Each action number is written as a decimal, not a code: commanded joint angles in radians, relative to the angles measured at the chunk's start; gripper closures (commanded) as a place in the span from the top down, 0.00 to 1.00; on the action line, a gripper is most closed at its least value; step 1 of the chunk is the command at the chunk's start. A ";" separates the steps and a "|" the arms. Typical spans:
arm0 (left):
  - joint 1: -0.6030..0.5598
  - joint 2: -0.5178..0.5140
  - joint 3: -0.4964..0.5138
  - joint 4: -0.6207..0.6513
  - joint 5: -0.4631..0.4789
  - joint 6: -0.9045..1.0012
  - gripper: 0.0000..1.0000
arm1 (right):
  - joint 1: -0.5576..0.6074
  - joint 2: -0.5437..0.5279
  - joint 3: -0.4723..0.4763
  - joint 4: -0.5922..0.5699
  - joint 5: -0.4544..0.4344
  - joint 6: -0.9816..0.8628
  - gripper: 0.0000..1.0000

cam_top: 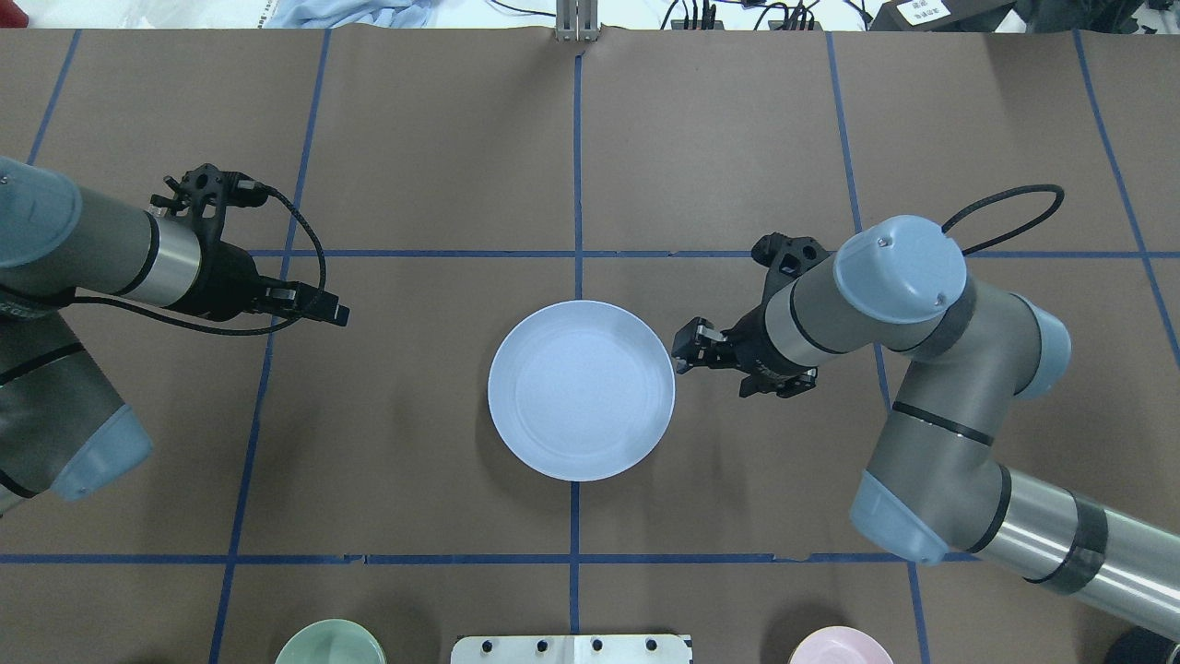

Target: Stack three plates with pink and blue

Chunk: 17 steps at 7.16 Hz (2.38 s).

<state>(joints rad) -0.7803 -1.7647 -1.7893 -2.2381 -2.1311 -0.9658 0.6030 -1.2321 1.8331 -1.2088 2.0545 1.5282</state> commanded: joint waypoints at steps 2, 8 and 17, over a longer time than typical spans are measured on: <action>-0.123 0.170 -0.038 0.000 -0.030 0.291 0.85 | 0.212 -0.189 0.002 0.000 0.114 -0.346 1.00; -0.546 0.329 0.112 0.005 -0.176 0.907 0.99 | 0.708 -0.406 -0.034 -0.291 0.218 -1.398 1.00; -0.783 0.243 0.071 0.440 -0.185 1.101 0.99 | 0.902 -0.395 -0.133 -0.365 0.319 -1.672 1.00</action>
<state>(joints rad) -1.5335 -1.5162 -1.7048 -1.8159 -2.3228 0.1293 1.5044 -1.6314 1.7118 -1.5748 2.3802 -0.1438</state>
